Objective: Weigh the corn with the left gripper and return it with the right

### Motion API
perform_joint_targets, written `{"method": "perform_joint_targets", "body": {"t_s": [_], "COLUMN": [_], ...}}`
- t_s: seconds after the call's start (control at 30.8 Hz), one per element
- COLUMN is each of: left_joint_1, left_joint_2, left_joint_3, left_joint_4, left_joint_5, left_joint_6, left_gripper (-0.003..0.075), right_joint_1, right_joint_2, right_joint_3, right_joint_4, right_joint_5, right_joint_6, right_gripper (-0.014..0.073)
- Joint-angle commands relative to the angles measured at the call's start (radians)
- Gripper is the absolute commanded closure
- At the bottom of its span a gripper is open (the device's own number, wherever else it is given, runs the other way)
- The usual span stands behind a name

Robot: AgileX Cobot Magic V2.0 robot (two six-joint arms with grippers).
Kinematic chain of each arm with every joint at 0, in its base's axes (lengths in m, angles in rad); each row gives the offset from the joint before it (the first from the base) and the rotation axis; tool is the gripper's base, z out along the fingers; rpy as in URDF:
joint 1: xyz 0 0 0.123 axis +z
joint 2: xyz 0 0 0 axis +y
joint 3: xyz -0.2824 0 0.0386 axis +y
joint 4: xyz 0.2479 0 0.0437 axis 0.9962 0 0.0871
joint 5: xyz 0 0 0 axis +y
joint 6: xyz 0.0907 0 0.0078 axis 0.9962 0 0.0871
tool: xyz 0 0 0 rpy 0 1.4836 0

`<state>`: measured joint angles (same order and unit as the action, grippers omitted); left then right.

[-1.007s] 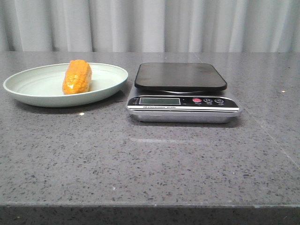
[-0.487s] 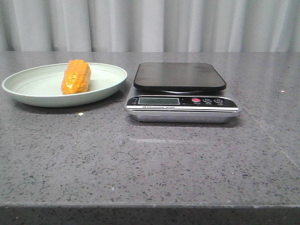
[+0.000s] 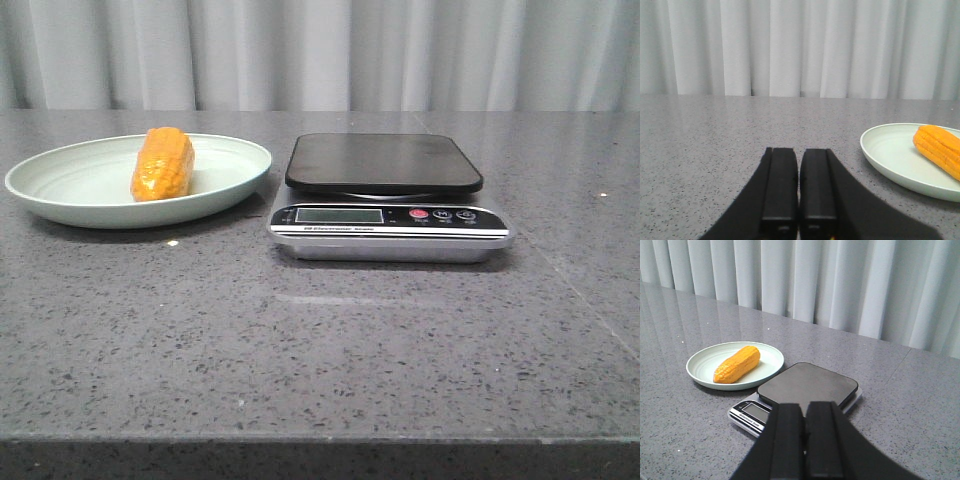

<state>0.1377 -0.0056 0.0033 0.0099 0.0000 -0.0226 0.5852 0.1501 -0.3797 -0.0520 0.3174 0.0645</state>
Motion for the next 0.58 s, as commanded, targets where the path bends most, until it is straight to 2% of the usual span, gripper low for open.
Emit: {"method": "perform_joint_targets", "body": {"t_s": [0.0,0.29,0.42,0.55], "left_joint_1": [0.002,0.002,0.002,0.002], "left_joint_2": [-0.020,-0.020,-0.020,-0.020], "left_joint_3": [0.007,0.007,0.007,0.007], "left_joint_4": [-0.010,-0.010,-0.010,-0.010], "left_joint_5": [-0.081,-0.081,-0.081,-0.081], "left_joint_6": [0.001,0.001,0.001,0.001], "left_gripper": [0.0594,0.0594,0.0594,0.0594], "right_joint_1": [-0.005,-0.016,-0.142,-0.316], "right_joint_2": [0.009,0.008,0.008,0.006], "right_joint_3": [-0.024,-0.018,0.001,0.043], "right_joint_4": [-0.016,-0.024,-0.026,-0.026], "right_joint_5": [-0.088,-0.089,-0.099,-0.141], "right_joint_6": [-0.005,-0.005,-0.005,-0.005], "right_gripper": [0.0442,0.0442,0.0442,0.0442]}}
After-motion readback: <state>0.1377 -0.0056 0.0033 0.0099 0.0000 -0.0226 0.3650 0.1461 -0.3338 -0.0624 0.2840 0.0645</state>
